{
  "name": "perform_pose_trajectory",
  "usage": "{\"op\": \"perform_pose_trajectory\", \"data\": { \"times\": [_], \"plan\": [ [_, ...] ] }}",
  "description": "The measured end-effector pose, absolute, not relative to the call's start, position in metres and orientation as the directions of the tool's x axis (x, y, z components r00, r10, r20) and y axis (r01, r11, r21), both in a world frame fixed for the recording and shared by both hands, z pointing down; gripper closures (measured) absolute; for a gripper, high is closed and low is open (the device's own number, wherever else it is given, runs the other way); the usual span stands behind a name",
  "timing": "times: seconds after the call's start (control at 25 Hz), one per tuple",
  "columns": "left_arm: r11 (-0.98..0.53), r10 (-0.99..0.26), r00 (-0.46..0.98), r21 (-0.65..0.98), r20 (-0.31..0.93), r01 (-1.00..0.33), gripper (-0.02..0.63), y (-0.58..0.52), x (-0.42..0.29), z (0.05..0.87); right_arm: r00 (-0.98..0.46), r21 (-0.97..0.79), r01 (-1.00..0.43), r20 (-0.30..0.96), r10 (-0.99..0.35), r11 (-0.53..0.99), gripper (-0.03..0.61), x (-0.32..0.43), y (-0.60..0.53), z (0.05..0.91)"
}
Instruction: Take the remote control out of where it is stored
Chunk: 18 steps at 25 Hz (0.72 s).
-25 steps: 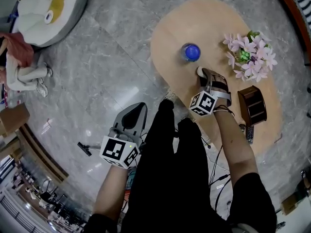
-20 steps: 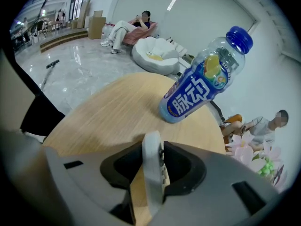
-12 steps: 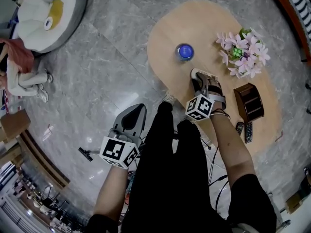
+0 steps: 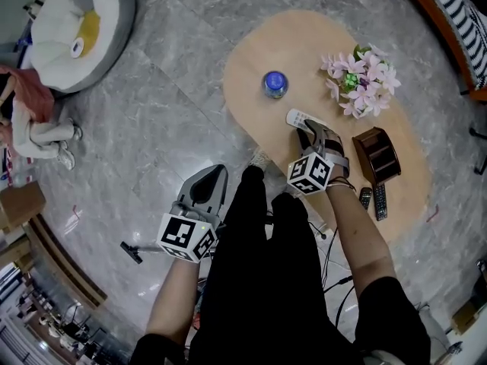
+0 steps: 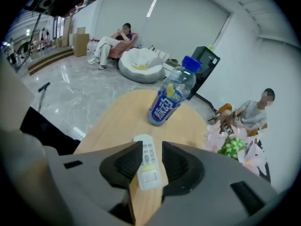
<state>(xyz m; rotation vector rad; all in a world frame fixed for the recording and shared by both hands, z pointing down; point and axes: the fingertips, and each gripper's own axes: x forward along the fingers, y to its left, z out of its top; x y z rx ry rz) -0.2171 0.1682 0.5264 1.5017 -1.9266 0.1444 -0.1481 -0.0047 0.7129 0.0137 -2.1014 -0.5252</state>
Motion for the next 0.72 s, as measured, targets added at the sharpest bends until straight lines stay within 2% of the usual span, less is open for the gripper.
{"op": "perform_pose_trajectory", "data": {
  "times": [0.12, 0.24, 0.4, 0.72],
  "plan": [
    [0.303, -0.831, -0.096, 0.301, 0.548, -0.904, 0.606, 0.158, -0.213, 0.510, -0.586, 0.254, 0.001, 0.784, -0.205, 0.967, 0.453, -0.139, -0.019, 0.679],
    [0.267, -0.853, -0.085, 0.291, 0.514, -0.919, 0.606, 0.141, -0.211, 0.489, -0.628, 0.188, -0.186, 0.732, -0.264, 0.964, 0.534, -0.128, -0.044, 0.629],
    [0.200, -0.885, -0.049, 0.286, 0.462, -0.937, 0.606, 0.107, -0.199, 0.457, -0.676, 0.190, -0.300, 0.649, -0.349, 0.935, 0.569, -0.100, -0.069, 0.558],
    [0.039, -0.910, 0.080, 0.276, 0.407, -0.960, 0.606, 0.043, -0.149, 0.407, -0.659, 0.186, -0.474, 0.574, -0.487, 0.861, 0.571, 0.000, -0.105, 0.465]
  ]
}}
